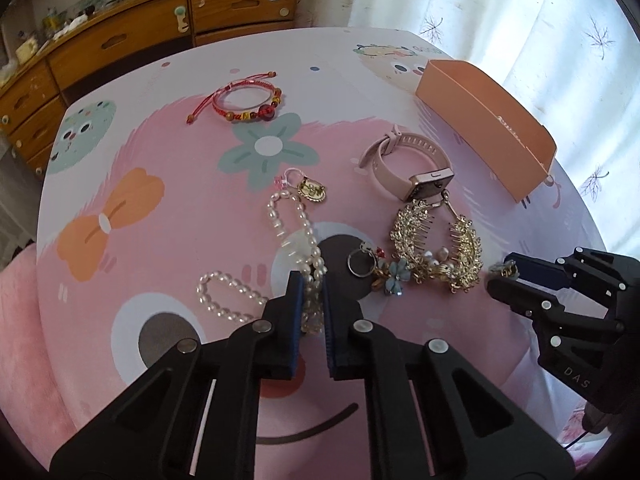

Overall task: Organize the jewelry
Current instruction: 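Lift the pearl necklace with left tool while right tool grasps blue flower earring, then lower necklace and earring into the peach box and open both tools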

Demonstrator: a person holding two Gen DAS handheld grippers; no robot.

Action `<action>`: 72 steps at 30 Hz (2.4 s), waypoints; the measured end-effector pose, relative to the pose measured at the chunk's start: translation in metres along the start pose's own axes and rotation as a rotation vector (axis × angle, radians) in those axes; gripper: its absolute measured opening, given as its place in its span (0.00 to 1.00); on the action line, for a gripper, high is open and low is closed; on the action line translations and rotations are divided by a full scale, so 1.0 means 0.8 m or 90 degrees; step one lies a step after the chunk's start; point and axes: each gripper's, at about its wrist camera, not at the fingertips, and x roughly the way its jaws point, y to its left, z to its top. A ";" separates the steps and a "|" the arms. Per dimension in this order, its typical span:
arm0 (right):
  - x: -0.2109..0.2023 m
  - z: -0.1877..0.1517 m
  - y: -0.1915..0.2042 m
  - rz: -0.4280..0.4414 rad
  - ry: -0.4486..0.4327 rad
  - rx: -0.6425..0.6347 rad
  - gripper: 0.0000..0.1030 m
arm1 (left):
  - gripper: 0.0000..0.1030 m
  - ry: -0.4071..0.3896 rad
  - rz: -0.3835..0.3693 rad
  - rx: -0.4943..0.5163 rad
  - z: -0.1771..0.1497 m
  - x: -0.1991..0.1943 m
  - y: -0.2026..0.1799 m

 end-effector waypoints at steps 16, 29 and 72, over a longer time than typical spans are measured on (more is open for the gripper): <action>-0.048 0.007 -0.001 0.032 -0.048 0.011 0.23 | 0.06 -0.063 -0.053 -0.095 0.013 -0.075 0.000; -0.109 0.048 -0.004 0.035 -0.100 -0.001 0.23 | 0.02 -0.211 -0.134 -0.082 0.084 -0.190 -0.026; -0.178 0.095 -0.237 0.052 -0.152 -0.048 0.23 | 0.03 -0.285 -0.219 -0.046 0.257 -0.127 -0.266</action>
